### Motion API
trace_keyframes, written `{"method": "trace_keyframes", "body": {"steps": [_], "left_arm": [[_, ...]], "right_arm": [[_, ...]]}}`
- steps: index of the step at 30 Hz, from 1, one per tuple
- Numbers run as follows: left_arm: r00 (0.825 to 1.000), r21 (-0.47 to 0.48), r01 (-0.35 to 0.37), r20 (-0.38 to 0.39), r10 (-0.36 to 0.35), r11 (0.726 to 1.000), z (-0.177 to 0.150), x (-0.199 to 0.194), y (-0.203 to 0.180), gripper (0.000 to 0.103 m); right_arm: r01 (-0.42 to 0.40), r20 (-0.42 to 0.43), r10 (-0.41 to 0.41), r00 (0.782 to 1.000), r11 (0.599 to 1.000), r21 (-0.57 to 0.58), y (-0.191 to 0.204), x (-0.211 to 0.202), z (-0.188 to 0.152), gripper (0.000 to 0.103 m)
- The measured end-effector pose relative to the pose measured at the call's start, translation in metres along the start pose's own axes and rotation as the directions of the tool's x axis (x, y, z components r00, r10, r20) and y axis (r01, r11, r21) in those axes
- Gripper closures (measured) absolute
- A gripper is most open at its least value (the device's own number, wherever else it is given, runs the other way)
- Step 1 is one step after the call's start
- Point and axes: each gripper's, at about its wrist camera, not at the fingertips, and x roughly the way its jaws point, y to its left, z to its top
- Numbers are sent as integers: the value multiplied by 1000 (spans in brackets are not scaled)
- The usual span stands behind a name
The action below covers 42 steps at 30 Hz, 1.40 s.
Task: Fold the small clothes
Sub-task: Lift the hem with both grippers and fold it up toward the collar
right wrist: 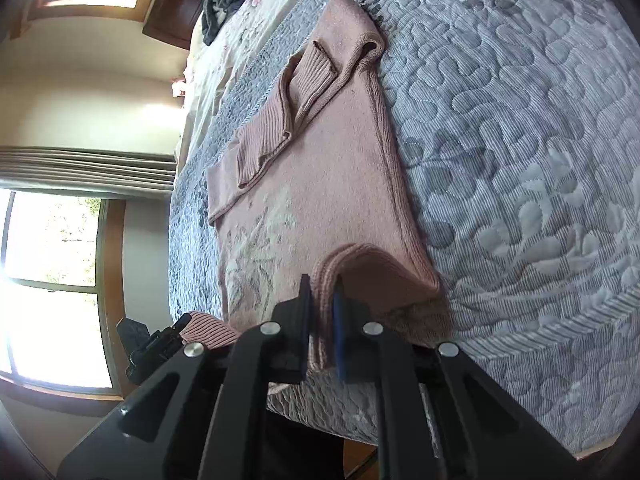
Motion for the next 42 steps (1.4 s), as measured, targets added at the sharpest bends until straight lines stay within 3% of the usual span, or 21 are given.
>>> {"method": "trace_keyframes", "body": {"steps": [5, 14, 17, 18, 21, 25, 27, 32, 37, 42], "left_arm": [[999, -31, -49, -8, 49, 998, 19, 25, 12, 96], [998, -90, -65, -30, 63, 994, 35, 51, 28, 94], [998, -118, -59, -41, 54, 991, 37, 52, 33, 89], [998, -127, -54, -37, 50, 990, 39, 49, 34, 85], [999, -128, -46, -3, 46, 991, 43, 36, 39, 72], [998, -75, -51, 22, 53, 996, 46, 22, 35, 70], [997, -19, -69, 28, 69, 997, 47, 19, 27, 62], [990, 143, -142, 7, 143, 979, 48, 35, 0, 55], [971, 321, -223, -15, 240, 920, 46, 65, -27, 54], [954, 421, -264, -17, 299, 868, 47, 89, -41, 54]], "right_arm": [[39, -24, -37, 999, 998, 57, -8, 25, 30, 94], [59, -57, -51, 997, 987, 151, -29, 51, 57, 93], [78, -54, -70, 996, 985, 157, -29, 53, 61, 78], [90, -47, -84, 995, 985, 150, -28, 51, 62, 68], [110, -28, -107, 994, 987, 119, -26, 42, 63, 66], [144, -13, -143, 990, 988, 62, -19, 30, 63, 66], [187, -1, -187, 982, 982, -5, -8, 27, 63, 65], [328, 35, -330, 943, 911, -251, 37, 42, 59, 54], [366, 30, -391, 920, 828, -424, 67, 79, 56, 47], [438, 27, -493, 869, 743, -506, 69, 115, 64, 46]]}}
